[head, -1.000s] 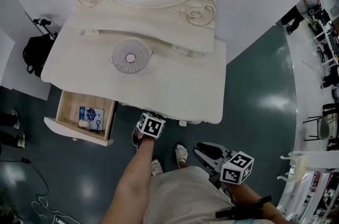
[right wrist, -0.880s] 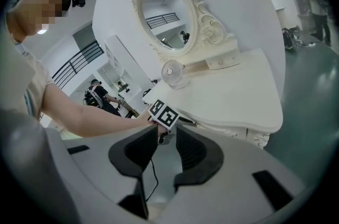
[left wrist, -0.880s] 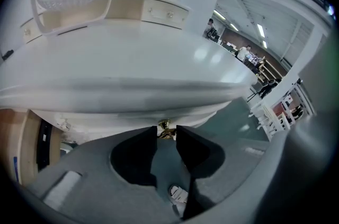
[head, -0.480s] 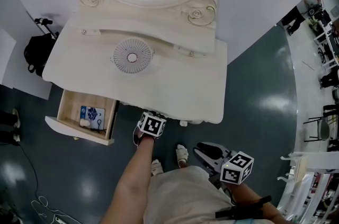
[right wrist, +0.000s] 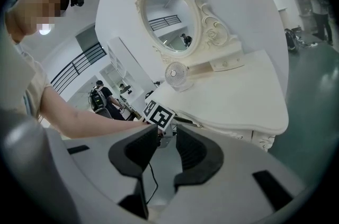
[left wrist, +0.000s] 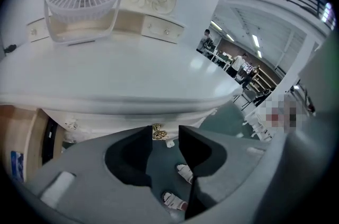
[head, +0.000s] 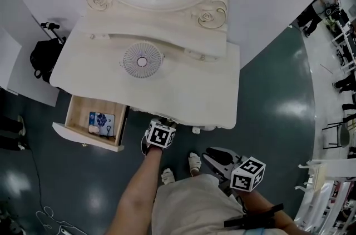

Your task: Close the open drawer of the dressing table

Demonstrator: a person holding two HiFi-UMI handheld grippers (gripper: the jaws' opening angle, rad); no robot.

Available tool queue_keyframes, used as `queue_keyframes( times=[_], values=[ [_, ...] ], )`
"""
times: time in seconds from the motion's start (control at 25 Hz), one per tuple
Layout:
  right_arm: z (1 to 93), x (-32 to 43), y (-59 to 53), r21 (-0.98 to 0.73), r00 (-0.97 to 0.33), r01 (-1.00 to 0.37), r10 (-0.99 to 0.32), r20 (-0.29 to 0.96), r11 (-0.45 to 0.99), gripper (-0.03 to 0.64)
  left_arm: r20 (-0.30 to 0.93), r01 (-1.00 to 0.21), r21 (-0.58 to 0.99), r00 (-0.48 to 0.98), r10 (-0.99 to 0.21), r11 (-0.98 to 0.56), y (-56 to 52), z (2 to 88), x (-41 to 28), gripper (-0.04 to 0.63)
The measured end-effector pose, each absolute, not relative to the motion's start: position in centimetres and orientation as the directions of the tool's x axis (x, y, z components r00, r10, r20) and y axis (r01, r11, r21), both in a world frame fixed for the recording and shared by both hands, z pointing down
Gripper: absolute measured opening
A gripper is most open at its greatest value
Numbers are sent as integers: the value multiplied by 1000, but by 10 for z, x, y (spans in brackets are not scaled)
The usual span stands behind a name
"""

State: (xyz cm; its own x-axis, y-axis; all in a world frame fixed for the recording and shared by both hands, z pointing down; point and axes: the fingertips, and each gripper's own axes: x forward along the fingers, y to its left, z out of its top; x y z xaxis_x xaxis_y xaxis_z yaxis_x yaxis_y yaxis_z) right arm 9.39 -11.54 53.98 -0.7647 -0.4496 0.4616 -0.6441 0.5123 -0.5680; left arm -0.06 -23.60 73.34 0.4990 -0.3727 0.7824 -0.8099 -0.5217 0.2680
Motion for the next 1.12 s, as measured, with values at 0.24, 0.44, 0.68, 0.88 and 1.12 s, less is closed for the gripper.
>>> queue_keyframes(
  times=[0.24, 0.44, 0.68, 0.88, 1.12],
  values=[
    [534, 87, -114, -567, -770, -637, -457, 445, 522, 115, 768, -810, 261, 504, -395, -526, -227, 712, 0, 147],
    [530, 85, -113, -562, -766, -642, -471, 437, 522, 103, 760, -816, 260, 503, -412, -517, -216, 696, -5, 146],
    [527, 86, -106, -560, -757, -652, -486, 437, 512, 77, 713, -813, 260, 525, -464, -521, -202, 663, -8, 113],
    [524, 81, -97, -556, -759, -650, -488, 432, 518, 58, 673, -813, 281, 546, -499, -510, -183, 634, -7, 32],
    [518, 76, -84, -555, -764, -643, -490, 419, 528, 52, 644, -811, 279, 556, -526, -515, -158, 608, -7, 11]
  ],
)
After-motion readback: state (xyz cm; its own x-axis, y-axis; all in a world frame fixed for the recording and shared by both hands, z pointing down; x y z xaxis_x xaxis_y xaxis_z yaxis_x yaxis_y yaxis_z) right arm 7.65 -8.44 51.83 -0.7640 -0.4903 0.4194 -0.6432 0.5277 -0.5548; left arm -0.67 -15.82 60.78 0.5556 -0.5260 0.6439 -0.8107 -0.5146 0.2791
